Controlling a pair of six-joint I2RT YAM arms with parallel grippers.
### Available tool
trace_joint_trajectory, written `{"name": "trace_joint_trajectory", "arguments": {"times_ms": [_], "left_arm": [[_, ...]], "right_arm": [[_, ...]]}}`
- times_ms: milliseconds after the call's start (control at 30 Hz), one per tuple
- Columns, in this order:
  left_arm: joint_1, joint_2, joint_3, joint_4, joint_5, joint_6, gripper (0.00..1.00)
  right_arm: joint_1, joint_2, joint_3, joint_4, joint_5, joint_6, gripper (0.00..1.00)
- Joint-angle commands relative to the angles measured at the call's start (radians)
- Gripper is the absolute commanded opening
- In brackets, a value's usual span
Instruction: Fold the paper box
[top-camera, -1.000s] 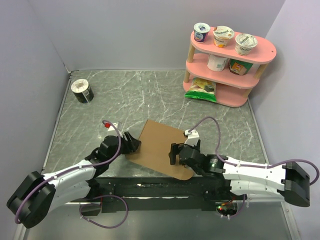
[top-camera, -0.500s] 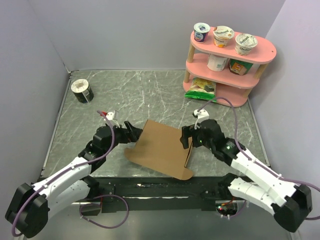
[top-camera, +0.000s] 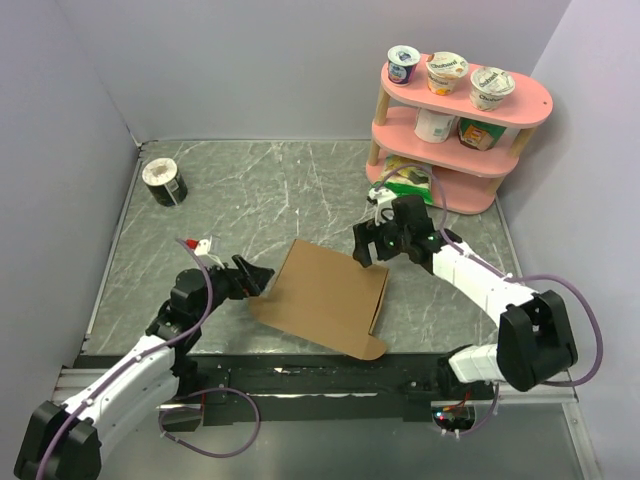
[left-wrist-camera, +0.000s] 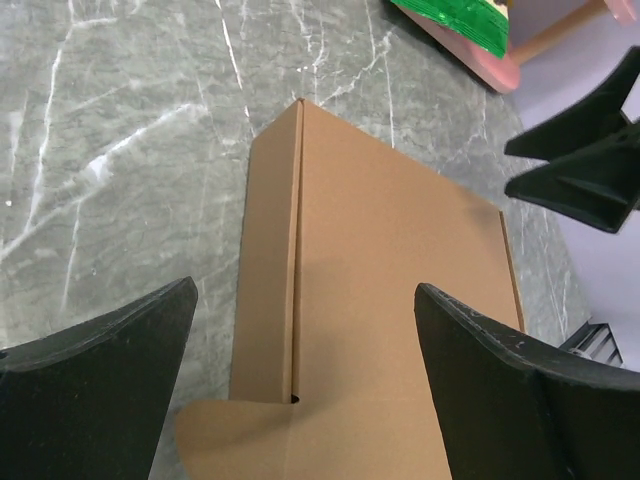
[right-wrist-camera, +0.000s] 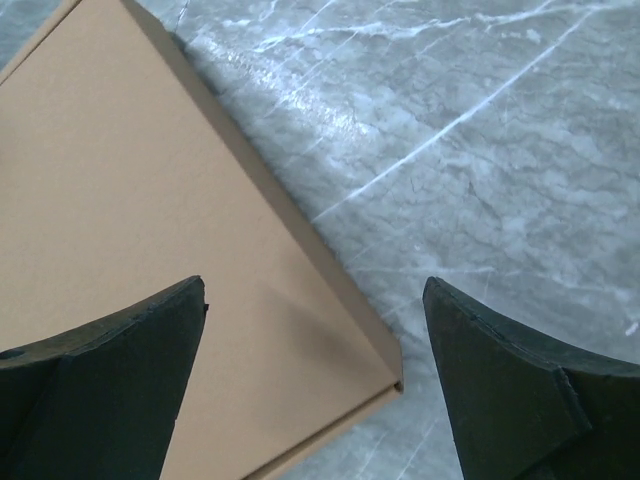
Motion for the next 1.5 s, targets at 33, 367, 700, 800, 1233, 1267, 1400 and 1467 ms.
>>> {"name": "trace_joint_trajectory", "arguments": {"times_ms": [33, 367, 700, 800, 1233, 1267, 1400, 1467], "left_arm": [[0.036, 0.056, 0.022, 0.057, 0.056, 0.007, 0.96], [0.08, 0.254, 0.053, 0.239, 0.201, 0.007, 0.97], [0.106, 0.219, 0.046, 0.216, 0.211, 0.021, 0.96], [0.119, 0.201, 0.046, 0.204, 0.222, 0.029, 0.96], [0.142, 0.185, 0.082, 0.232, 0.288, 0.03, 0.96], [0.142, 0.191, 0.082, 0.238, 0.294, 0.03, 0.96], [0.145, 0.222, 0.089, 0.281, 0.31, 0.024, 0.96], [0.145, 0.225, 0.092, 0.31, 0.313, 0.026, 0.96]], "right_arm": [[-0.004, -0.128, -0.029, -0.014, 0.001, 0.044, 0.96], [-0.079, -0.039, -0.084, 0.083, -0.14, 0.018, 0.97], [-0.084, 0.225, 0.045, 0.083, -0.223, -0.005, 0.66], [-0.103, 0.28, 0.083, 0.046, -0.25, 0.001, 0.51], [-0.179, 0.529, 0.295, -0.159, -0.28, 0.009, 0.35], [-0.182, 0.543, 0.308, -0.173, -0.269, 0.009, 0.34], [-0.196, 0.612, 0.358, -0.218, -0.264, 0.009, 0.34], [-0.202, 0.635, 0.393, -0.247, -0.26, 0.007, 0.34]]}}
